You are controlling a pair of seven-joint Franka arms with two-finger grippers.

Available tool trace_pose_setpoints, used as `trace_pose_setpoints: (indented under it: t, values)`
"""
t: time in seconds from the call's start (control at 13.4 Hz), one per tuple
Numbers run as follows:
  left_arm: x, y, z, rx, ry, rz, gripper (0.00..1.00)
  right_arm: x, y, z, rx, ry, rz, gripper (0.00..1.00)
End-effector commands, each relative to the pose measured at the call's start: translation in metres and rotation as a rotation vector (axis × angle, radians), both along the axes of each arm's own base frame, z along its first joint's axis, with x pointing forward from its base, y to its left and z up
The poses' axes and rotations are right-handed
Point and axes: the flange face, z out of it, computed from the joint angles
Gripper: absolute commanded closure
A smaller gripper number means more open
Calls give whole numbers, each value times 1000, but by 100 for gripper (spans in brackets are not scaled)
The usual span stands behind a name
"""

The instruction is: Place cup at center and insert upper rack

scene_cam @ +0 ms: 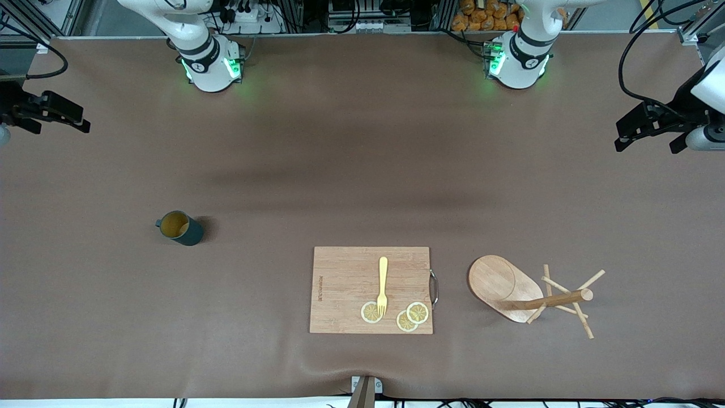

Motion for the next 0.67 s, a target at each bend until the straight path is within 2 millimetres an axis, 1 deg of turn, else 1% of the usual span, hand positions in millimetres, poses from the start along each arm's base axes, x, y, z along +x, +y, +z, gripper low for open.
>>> trace_pose_setpoints:
  t: [0.0,0.15,0.22,0.3,0.37,0.45,0.6]
  values:
    - [0,1,5,11,-10,-2,0,-4,-3,0,-20,0,-4,0]
    - [0,-1,5,14,-11,-2,0,-2,-3,-5,-20,6,-9,0]
    - [0,-4,7,5,-15,1,0,1,-4,-9,-20,-5,-9,0]
    - [1,-4,9,5,-19,-1,0,5,-4,-18,-20,-14,-10,0]
    - [1,-3,9,9,-20,-1,0,12,-1,-33,-20,-24,-11,0]
    - [2,-1,6,10,-14,1,0,21,3,-53,-21,-32,-31,0]
    - [2,1,2,12,-3,-10,0,46,21,-100,-21,-1,-71,0]
